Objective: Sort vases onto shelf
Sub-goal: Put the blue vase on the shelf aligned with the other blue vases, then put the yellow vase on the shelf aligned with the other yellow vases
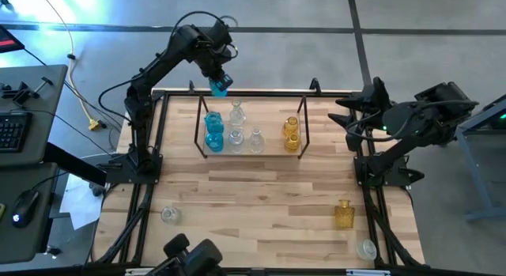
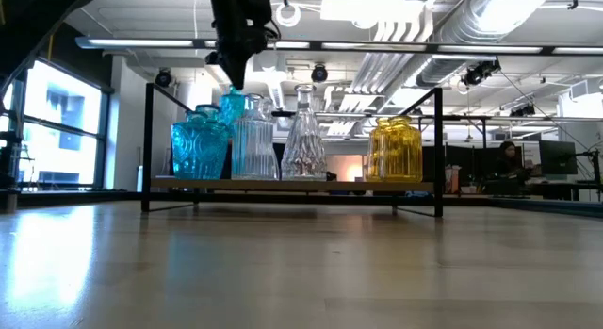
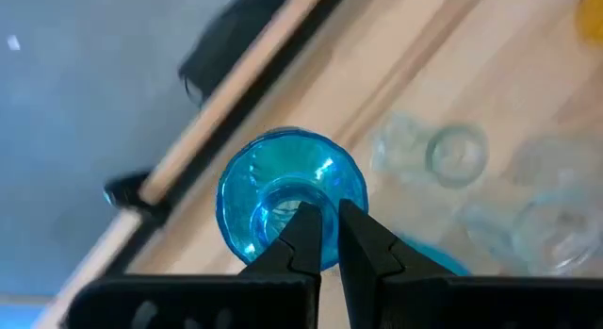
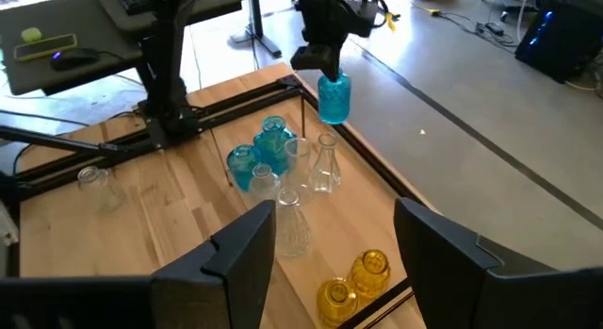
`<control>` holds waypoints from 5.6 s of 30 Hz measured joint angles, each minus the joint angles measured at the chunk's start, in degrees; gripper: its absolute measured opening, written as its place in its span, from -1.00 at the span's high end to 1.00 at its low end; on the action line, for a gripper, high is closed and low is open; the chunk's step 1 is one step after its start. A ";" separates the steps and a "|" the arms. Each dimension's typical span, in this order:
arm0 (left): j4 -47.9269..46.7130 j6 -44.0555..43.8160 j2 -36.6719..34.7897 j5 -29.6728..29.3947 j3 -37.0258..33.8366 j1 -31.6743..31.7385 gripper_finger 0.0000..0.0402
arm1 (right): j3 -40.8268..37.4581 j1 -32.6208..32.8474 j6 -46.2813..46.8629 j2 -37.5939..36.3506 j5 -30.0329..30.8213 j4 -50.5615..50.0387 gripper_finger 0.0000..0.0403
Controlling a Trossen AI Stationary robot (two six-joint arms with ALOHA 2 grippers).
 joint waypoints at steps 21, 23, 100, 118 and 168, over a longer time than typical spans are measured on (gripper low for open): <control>18.88 -5.60 -22.04 2.81 -37.90 -1.49 0.96 | 0.00 0.00 -1.95 -0.08 -0.51 0.01 0.01; 20.49 -6.33 -22.47 2.50 -39.29 -1.93 0.96 | 0.00 0.00 -1.81 -0.08 -0.50 0.00 0.01; 21.90 -8.03 -15.54 3.40 -39.26 -3.17 0.93 | 0.00 0.01 -1.99 -0.08 -3.45 0.26 0.01; 22.51 -8.24 -12.42 4.74 -39.26 -3.13 0.93 | 0.00 0.02 -2.01 -0.08 -3.55 0.26 0.01; 20.97 -7.14 -13.27 8.55 -37.07 -2.56 0.32 | 0.04 0.01 -2.45 -0.80 -3.20 0.27 0.01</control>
